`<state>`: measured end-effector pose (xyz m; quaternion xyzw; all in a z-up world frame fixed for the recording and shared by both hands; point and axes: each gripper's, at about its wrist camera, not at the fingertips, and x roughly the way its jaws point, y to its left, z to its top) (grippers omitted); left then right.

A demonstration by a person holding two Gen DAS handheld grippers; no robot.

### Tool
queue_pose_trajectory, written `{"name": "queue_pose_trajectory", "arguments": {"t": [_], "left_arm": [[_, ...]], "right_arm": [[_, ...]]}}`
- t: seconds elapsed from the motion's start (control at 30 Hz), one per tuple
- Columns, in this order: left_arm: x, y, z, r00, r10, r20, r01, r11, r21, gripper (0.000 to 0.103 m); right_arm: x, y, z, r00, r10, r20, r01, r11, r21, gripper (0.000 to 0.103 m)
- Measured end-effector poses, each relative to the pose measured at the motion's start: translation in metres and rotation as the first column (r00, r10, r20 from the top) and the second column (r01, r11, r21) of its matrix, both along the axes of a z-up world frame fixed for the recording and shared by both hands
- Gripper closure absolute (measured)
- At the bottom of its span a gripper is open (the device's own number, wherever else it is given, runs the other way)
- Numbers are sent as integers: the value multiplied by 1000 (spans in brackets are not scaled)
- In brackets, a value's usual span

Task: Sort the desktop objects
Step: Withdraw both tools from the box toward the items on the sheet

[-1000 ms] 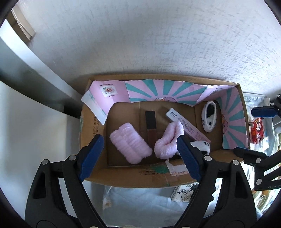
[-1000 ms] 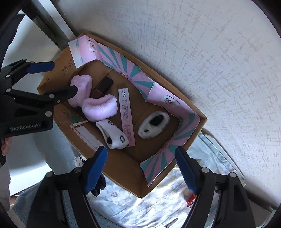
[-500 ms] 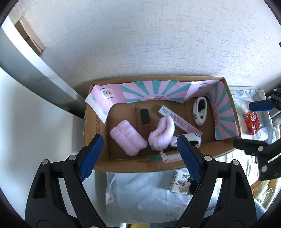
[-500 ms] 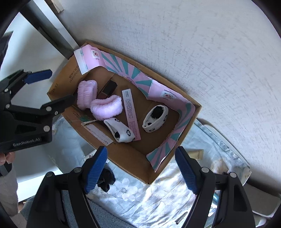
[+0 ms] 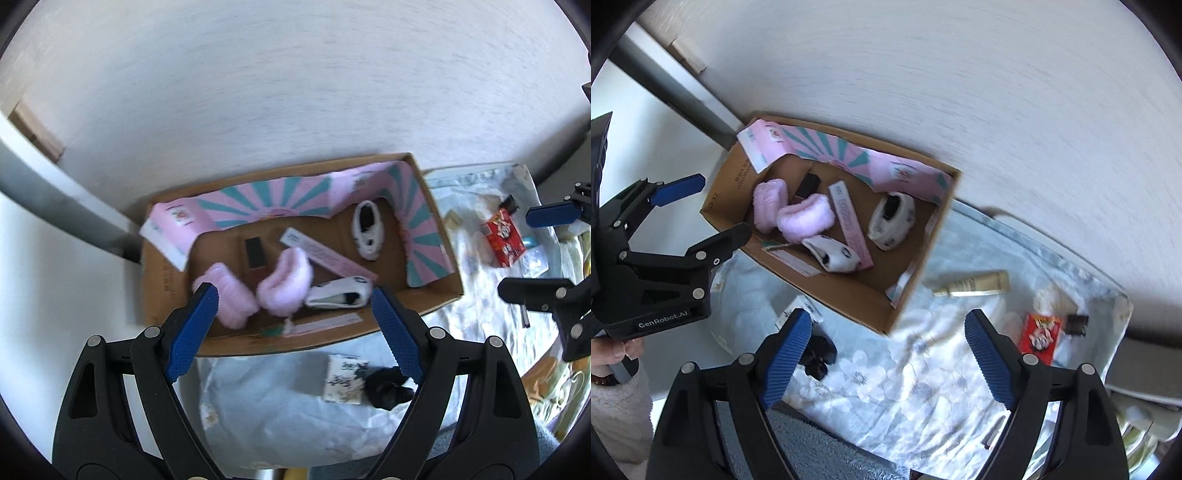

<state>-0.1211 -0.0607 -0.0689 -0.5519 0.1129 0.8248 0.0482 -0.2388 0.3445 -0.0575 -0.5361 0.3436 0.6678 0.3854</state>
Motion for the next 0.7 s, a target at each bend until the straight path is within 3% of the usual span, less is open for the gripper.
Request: {"name": "queue_pose_trajectory", "arguments": {"t": [0.37,0.47,0.7], "left_arm": [[16,83,-8,983,-184,-1,184,983,-16,18],[15,114,-17,972,-235,15,235,972,-8,18],[2,186,-54,933,-352,72,354,935,-20,18]], "right_arm": [[107,-21,-4,976,-218,20,218,976,-6,12],[142,-32,-12,954,-298,27,299,954,-28,12],[192,-54,-31,933,-354,70,354,935,13,12]]}}
